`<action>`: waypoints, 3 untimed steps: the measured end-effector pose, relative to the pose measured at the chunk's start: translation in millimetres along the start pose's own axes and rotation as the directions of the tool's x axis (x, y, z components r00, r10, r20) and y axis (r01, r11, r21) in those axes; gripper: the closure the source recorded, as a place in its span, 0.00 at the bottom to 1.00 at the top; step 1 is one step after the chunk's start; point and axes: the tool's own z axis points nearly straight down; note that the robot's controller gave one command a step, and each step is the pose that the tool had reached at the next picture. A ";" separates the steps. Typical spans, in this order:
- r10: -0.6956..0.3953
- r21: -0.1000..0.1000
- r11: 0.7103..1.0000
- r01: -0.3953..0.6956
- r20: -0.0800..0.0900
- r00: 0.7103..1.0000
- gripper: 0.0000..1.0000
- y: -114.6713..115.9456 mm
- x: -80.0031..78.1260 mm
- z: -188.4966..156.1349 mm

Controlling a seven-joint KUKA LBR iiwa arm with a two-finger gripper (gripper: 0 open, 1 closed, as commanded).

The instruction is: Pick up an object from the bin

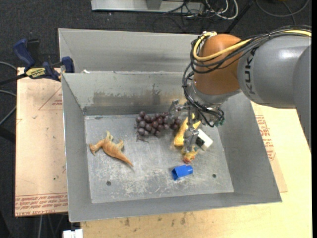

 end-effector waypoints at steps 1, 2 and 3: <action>-0.132 0.004 0.991 0.132 0.011 0.991 1.00 -8.2 -7.4 38.2; -0.132 0.004 0.991 0.132 0.011 0.991 1.00 -8.2 -7.4 38.2; -0.126 -0.002 0.992 0.126 -0.001 0.992 1.00 -17.9 -1.4 2.3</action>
Offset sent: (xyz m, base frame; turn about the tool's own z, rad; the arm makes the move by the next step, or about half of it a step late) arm 0.0000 0.0000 0.0000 0.0000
